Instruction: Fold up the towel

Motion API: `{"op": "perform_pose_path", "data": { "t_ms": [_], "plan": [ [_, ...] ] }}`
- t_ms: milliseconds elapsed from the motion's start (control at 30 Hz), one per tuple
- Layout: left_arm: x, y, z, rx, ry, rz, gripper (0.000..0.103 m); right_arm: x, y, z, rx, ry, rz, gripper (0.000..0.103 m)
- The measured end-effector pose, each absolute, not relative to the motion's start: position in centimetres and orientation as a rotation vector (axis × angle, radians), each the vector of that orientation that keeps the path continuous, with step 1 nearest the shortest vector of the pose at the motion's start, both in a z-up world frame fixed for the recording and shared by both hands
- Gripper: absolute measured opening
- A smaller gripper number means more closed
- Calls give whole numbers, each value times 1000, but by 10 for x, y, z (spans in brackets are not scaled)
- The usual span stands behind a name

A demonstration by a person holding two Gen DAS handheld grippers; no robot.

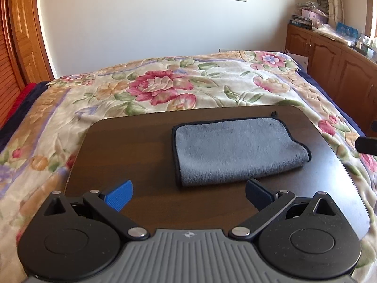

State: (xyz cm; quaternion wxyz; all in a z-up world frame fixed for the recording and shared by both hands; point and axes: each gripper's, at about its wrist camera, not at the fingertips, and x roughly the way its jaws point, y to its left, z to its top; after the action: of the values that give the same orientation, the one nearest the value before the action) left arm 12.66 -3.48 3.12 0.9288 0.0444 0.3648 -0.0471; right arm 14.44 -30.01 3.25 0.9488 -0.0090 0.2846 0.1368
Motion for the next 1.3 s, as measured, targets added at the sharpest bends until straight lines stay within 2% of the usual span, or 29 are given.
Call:
{"op": "perform_pose_path", "data": {
  "t_ms": [300,600,1300],
  "plan": [
    [84,-24,46,61,736,-100,100,105,-293,47,-23,561,278,103],
    [46,-21,40,17,735,-77,100,72,-286,37,6,565,269,103],
    [14,-8,17,49,752,-50,100,35,-282,19,13,540,252,103]
  ]
}}
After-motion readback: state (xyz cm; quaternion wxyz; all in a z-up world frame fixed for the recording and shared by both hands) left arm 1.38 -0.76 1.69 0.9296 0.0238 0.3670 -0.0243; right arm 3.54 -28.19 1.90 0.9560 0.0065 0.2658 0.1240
